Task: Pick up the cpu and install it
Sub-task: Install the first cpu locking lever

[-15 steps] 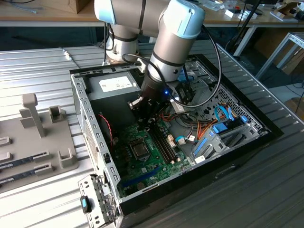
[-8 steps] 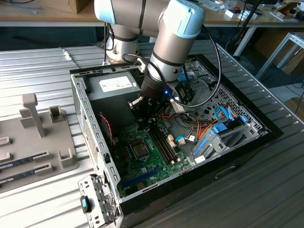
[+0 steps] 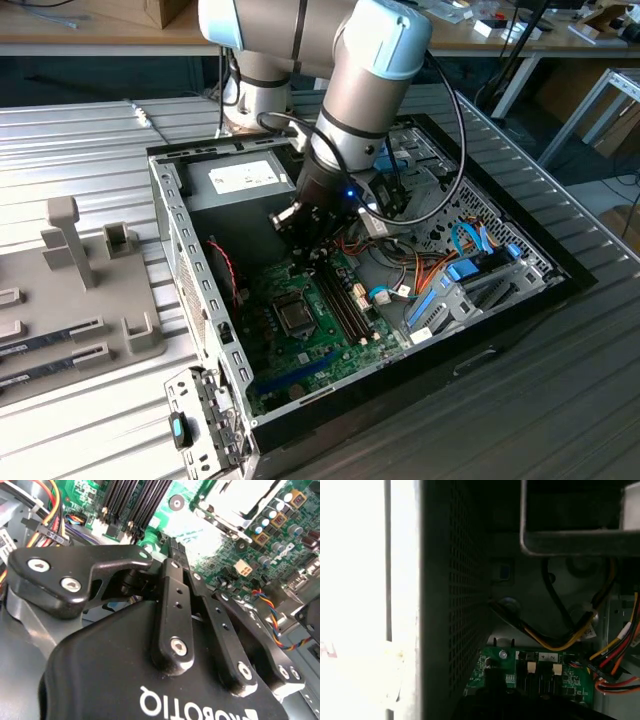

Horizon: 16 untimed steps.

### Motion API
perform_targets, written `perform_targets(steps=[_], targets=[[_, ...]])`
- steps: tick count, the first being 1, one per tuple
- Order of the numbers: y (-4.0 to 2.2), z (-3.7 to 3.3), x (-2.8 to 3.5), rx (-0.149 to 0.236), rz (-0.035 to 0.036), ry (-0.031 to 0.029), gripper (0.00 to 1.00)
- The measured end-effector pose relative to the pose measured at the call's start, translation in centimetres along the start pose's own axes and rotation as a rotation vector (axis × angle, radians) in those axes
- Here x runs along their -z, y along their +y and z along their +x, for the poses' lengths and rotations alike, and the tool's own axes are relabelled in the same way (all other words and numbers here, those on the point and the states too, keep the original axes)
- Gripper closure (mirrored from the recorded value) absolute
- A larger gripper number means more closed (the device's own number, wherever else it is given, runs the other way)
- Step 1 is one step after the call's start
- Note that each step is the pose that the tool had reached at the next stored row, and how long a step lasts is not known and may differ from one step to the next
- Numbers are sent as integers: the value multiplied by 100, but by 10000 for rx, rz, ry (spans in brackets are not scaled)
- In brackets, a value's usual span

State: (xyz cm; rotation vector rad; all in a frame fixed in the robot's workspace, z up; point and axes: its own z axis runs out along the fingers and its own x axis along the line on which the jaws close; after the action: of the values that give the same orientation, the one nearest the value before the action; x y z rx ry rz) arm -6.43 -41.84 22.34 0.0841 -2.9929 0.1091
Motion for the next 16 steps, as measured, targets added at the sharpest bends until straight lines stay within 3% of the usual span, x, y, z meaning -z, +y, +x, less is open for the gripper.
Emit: perform_targets(steps=[4,8,13,16], targets=[[-13,23,156,1,0,0,90],[-39,30,192,1,0,0,90],[-71,49,314,1,1,1,90],[-97,56,350,1,-1,0,90]])
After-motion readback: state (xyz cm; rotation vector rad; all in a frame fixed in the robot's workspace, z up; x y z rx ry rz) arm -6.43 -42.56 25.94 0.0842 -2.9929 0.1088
